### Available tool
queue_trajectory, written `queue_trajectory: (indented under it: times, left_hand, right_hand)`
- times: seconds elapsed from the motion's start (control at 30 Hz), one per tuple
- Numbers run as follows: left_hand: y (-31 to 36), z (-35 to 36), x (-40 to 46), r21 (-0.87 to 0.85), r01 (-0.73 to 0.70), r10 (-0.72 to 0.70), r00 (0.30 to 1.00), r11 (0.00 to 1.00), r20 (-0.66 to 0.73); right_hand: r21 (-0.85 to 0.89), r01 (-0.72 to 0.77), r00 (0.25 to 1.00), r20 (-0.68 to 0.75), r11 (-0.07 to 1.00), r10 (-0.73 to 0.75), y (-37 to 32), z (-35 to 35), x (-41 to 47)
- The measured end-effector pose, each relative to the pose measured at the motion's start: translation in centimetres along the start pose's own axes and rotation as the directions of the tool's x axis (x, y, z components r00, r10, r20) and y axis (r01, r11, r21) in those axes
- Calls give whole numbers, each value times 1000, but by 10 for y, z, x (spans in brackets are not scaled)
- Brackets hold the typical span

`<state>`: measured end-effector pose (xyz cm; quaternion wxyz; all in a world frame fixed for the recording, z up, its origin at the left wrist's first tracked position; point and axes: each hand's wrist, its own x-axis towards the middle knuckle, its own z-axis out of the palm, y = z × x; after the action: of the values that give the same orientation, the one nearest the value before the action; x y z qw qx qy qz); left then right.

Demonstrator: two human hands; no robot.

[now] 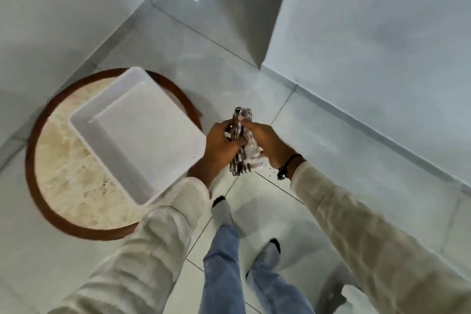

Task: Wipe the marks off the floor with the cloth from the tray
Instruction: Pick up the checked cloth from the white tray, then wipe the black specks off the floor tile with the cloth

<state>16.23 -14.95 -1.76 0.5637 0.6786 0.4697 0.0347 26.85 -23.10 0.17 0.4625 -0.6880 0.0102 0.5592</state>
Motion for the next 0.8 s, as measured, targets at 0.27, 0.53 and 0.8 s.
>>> queue_trajectory:
  times: [0.27,0.53,0.8]
  left_hand:
    - [-76,165,21,68,-4,-21,931,998,364]
    - [-318,287,140,592,-139,21,979,794,201]
    - [-510,364,274,860,-268,259,952,434,165]
  right_hand:
    - [-58,23,956,-291,998,-40,147,-144,56]
    - [-247,-125,772,-633,961,-62,361,-240,232]
    - [-684,-209,744,-575,699,-340,494,-266,409]
